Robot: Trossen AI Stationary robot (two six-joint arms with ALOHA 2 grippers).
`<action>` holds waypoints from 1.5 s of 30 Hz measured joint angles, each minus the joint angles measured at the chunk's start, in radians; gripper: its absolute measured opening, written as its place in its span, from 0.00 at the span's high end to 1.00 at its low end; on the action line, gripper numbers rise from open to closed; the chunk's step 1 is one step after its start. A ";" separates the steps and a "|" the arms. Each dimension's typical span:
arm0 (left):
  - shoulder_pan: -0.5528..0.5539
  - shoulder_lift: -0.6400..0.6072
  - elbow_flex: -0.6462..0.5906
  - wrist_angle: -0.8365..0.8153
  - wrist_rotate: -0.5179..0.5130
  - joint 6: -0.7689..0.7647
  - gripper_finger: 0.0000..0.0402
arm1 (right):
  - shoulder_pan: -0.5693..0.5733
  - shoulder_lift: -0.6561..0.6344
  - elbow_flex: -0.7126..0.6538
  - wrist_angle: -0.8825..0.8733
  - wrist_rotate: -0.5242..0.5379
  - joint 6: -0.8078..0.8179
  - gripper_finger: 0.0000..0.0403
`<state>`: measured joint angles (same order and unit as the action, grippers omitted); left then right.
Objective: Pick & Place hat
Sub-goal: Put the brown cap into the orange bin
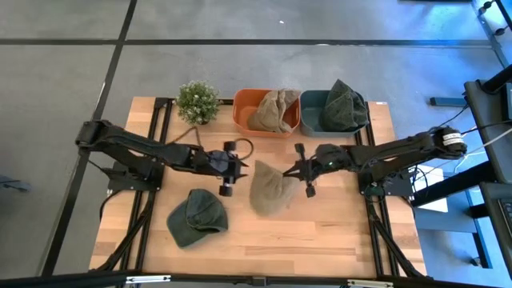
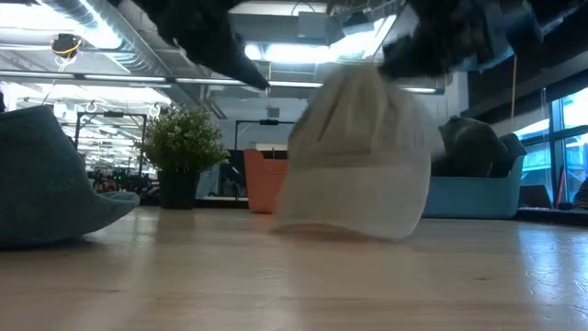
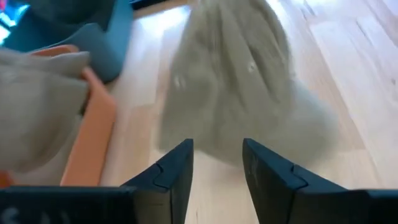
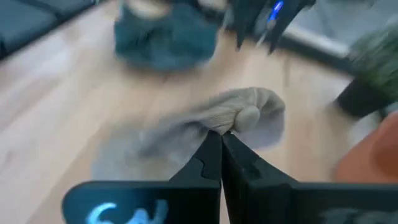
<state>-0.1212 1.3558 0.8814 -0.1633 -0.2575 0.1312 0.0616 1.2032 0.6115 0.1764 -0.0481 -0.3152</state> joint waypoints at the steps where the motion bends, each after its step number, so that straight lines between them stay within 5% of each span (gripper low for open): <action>1: 0.000 -0.023 0.000 -0.021 -0.012 -0.024 0.67 | 0.000 -0.017 0.017 0.000 0.001 0.001 1.00; 6: 0.000 -0.113 -0.039 -0.044 -0.074 -0.121 0.67 | 0.000 -0.029 0.167 0.001 0.024 -0.012 1.00; 13: -0.001 -0.172 -0.158 -0.036 -0.075 -0.260 0.66 | -0.021 0.076 0.460 -0.128 0.357 -0.138 1.00; 16: -0.002 -0.175 -0.199 -0.031 -0.072 -0.308 0.67 | -0.066 0.153 0.583 -0.157 0.412 -0.174 1.00; 27: -0.101 -0.175 -0.258 -0.019 -0.063 -0.405 0.67 | -0.300 0.445 0.858 -0.245 0.437 -0.235 1.00; 35: -0.187 -0.175 -0.259 -0.017 -0.128 -0.425 0.67 | -0.413 0.575 0.869 -0.260 0.460 -0.180 1.00; 45: -0.214 -0.175 -0.259 -0.018 -0.190 -0.425 0.67 | -0.413 0.640 0.870 -0.275 0.385 -0.131 1.00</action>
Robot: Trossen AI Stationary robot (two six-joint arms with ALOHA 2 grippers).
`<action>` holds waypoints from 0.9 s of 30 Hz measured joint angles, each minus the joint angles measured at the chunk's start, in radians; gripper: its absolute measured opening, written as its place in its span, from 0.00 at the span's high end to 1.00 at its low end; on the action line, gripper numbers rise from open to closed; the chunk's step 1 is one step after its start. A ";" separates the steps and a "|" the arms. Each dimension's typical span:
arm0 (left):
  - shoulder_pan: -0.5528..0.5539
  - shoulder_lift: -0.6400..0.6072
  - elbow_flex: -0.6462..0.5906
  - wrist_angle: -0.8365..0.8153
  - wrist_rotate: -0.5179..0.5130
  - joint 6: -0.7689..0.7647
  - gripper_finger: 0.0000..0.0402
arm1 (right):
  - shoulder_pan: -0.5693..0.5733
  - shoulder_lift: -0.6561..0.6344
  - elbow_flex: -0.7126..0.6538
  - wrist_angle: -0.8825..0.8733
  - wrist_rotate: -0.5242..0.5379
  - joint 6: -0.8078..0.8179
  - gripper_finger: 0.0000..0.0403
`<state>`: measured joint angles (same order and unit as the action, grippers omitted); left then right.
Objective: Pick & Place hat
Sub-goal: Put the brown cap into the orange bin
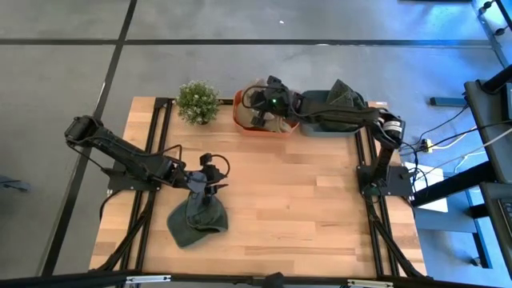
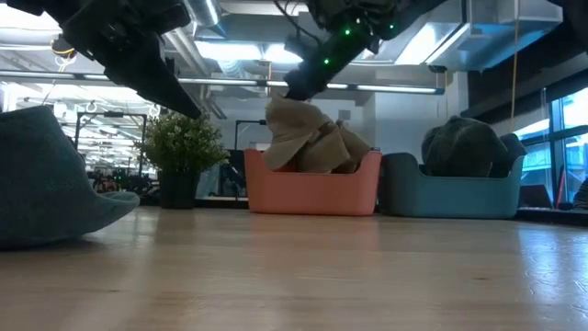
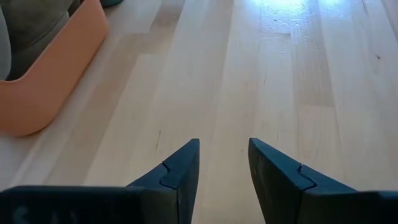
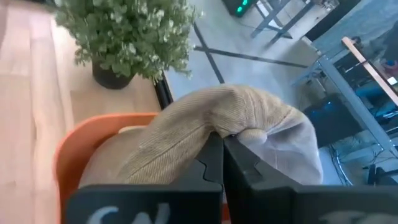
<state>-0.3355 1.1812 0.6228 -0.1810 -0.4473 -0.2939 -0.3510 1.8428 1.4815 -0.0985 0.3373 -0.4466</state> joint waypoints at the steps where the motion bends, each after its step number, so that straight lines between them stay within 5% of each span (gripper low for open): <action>1: 0.000 0.000 0.000 0.000 0.000 0.000 0.67 | 0.005 -0.002 0.000 0.003 0.001 0.001 1.00; 15: 0.002 0.000 0.000 -0.002 -0.015 0.000 0.68 | 0.078 -0.012 0.093 -0.128 0.006 0.060 1.00; 27: 0.002 0.000 0.000 -0.002 -0.014 -0.017 0.68 | -0.033 -0.011 0.024 -0.169 -0.044 0.130 1.00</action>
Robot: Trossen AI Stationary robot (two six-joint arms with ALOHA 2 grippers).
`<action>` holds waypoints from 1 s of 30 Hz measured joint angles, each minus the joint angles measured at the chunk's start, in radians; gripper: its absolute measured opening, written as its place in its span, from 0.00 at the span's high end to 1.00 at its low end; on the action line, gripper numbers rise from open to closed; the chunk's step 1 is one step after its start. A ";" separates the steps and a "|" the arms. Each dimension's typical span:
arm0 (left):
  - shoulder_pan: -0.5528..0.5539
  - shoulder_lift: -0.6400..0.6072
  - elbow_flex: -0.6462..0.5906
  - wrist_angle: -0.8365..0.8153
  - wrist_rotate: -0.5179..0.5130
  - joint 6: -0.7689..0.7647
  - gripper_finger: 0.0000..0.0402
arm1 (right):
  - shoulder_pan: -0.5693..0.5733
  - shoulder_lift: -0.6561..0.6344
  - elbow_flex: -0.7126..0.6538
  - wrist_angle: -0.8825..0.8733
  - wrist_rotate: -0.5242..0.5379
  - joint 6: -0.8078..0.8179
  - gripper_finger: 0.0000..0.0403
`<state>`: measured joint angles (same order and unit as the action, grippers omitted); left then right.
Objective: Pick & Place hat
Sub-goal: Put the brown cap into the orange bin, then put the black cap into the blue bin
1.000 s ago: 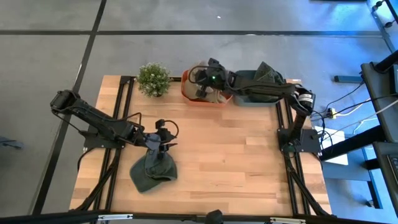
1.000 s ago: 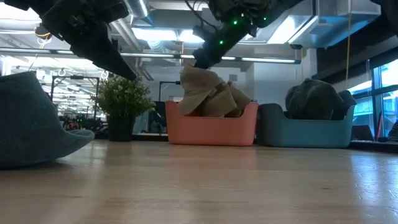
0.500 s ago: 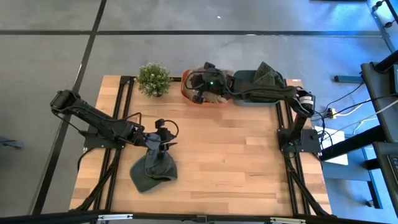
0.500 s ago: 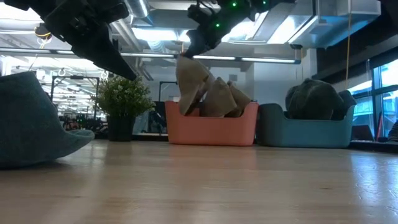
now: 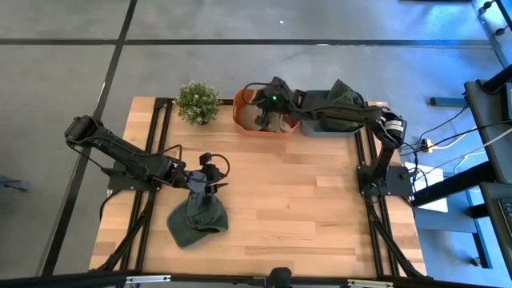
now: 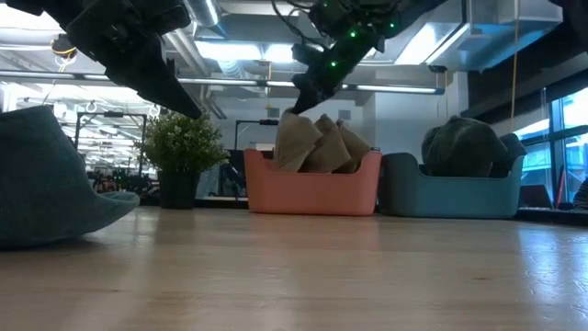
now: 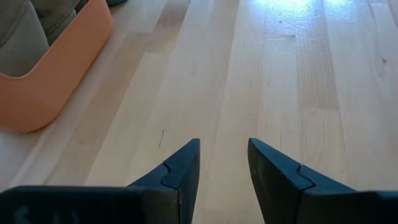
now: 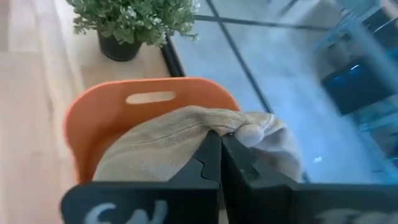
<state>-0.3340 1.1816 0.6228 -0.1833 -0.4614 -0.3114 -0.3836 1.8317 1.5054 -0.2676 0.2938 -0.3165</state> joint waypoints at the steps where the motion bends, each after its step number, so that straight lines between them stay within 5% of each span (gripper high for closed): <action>1: 0.000 0.000 0.000 0.000 0.000 -0.001 0.68 | -0.005 0.000 -0.004 0.001 -0.021 0.017 1.00; 12: 0.000 0.000 0.000 0.000 0.037 -0.009 0.68 | -0.013 0.000 0.001 -0.018 -0.043 -0.018 0.89; 17: 0.000 0.000 0.000 0.000 0.032 -0.037 0.68 | -0.009 -0.007 0.001 -0.026 -0.039 -0.033 0.73; 21: 0.000 0.000 0.000 0.000 0.013 -0.046 0.68 | -0.001 -0.047 0.002 -0.042 0.068 -0.035 0.59; 26: -0.002 0.000 0.000 -0.001 0.178 -0.052 0.68 | 0.020 -0.139 0.003 -0.110 0.166 -0.033 0.48; 30: -0.017 0.000 0.001 -0.004 0.284 -0.079 0.68 | 0.049 -0.201 0.004 -0.190 0.089 -0.003 0.44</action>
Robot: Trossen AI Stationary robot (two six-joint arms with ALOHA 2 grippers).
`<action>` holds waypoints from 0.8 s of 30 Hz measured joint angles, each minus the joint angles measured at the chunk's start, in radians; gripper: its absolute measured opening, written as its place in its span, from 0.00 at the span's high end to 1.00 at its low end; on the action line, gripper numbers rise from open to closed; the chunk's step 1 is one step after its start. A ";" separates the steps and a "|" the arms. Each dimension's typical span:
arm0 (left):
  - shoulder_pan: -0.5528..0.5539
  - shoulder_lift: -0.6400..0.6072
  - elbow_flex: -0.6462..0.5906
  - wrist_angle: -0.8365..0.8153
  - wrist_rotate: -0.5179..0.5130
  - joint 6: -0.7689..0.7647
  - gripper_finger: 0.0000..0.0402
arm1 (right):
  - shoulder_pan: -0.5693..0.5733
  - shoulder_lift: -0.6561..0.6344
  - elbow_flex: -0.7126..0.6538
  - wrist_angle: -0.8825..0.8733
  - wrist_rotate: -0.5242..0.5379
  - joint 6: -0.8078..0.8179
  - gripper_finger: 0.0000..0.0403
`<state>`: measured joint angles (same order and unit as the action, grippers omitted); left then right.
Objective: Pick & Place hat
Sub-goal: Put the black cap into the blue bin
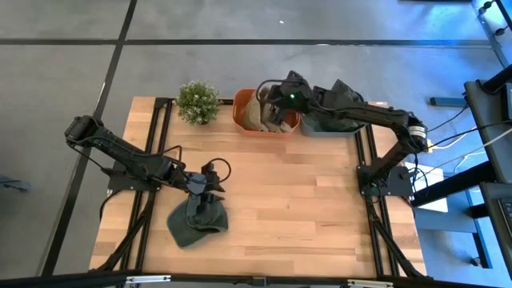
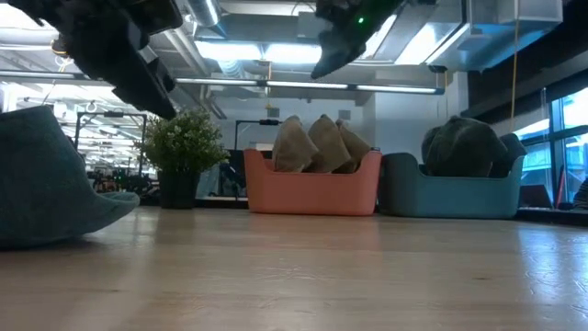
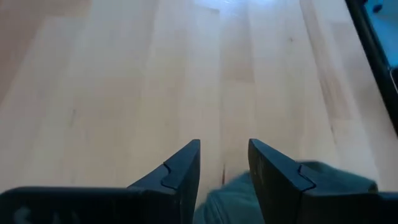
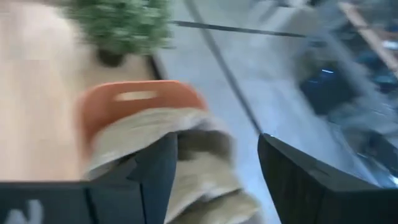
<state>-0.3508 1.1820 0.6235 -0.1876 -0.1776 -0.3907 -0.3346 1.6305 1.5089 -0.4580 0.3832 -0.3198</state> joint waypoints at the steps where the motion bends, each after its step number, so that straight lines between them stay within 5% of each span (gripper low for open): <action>1: -0.006 0.000 0.000 -0.007 0.001 0.000 0.68 | 0.008 -0.008 0.000 -0.027 -0.027 0.003 0.44; 10: -0.021 0.000 -0.065 -0.093 0.063 -0.045 0.68 | 0.092 -0.022 -0.002 -0.253 -0.093 0.109 0.43; 16: 0.036 0.000 -0.108 -0.092 0.055 -0.024 0.68 | 0.174 -0.028 -0.044 -0.236 -0.090 0.159 0.43; 24: 0.105 0.023 -0.110 -0.069 0.206 0.092 0.68 | 0.245 -0.028 -0.076 -0.230 -0.032 0.210 0.43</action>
<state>-0.2461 1.2048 0.5133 -0.2562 0.0284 -0.2986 -0.0893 1.6024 1.4326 -0.6883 0.3512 -0.1094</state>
